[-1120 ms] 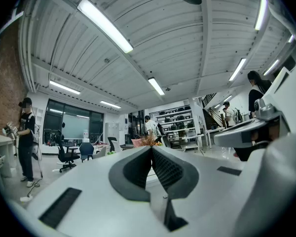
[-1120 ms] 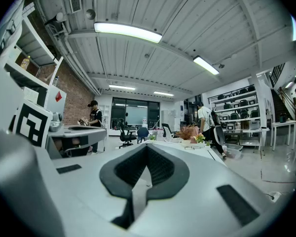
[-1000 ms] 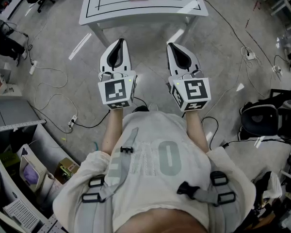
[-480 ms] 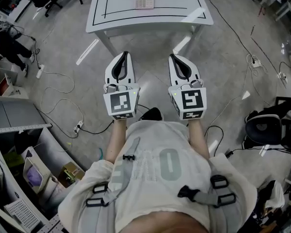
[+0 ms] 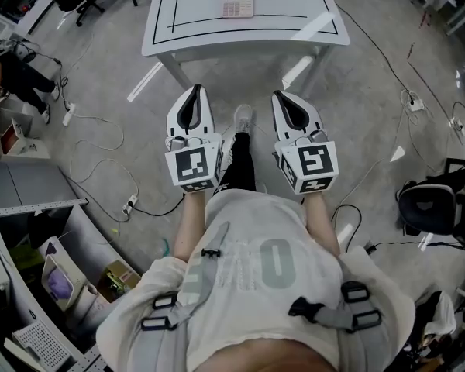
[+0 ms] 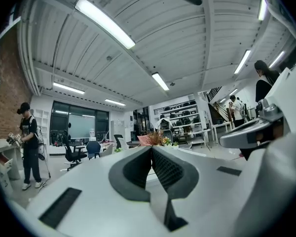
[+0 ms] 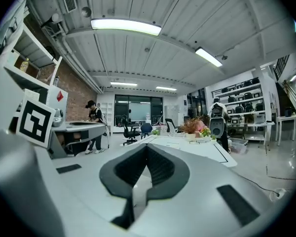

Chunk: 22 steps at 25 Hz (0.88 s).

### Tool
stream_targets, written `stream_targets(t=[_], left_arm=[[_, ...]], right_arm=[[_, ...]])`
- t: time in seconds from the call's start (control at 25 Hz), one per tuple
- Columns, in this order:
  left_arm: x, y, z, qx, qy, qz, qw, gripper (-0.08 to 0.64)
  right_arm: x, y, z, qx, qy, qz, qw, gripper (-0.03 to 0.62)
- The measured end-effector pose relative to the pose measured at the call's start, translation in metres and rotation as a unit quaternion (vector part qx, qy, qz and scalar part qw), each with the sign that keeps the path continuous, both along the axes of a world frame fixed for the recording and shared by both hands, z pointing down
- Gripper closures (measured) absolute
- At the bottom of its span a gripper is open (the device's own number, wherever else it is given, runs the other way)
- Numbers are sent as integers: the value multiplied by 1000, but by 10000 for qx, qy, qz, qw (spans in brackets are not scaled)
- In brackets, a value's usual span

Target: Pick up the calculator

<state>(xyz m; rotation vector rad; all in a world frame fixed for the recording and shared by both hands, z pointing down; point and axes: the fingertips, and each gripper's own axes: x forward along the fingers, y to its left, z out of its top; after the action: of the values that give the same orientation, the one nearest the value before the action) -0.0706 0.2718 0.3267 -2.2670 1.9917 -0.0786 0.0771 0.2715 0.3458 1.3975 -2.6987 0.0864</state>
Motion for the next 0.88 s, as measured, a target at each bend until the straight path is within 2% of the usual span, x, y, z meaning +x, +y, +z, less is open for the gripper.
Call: stream_targets(t=[0.2,0.32,0.44,0.72,0.88], left_arm=[[4,-40,-19,228,6,169,9996,540],[11,-74,-25,260,-128,280,9992,540],[14,-110,-36,459,-200,473,9976,540],[-4,-218,-33,270,-195,532,9980,540],[-8,-290,-38,311,-145,753,9966,540]], right_arm=[[6,-37,-15,236,13,172,9996,588],[17,-71,-23,386,-55,377,9985,588],[20,-106,-21,371,-155,517,9978,588],[7,-203,-21,343,-189,689,9969,588],[-6,-270,-29,237,-195,727,9969,588]])
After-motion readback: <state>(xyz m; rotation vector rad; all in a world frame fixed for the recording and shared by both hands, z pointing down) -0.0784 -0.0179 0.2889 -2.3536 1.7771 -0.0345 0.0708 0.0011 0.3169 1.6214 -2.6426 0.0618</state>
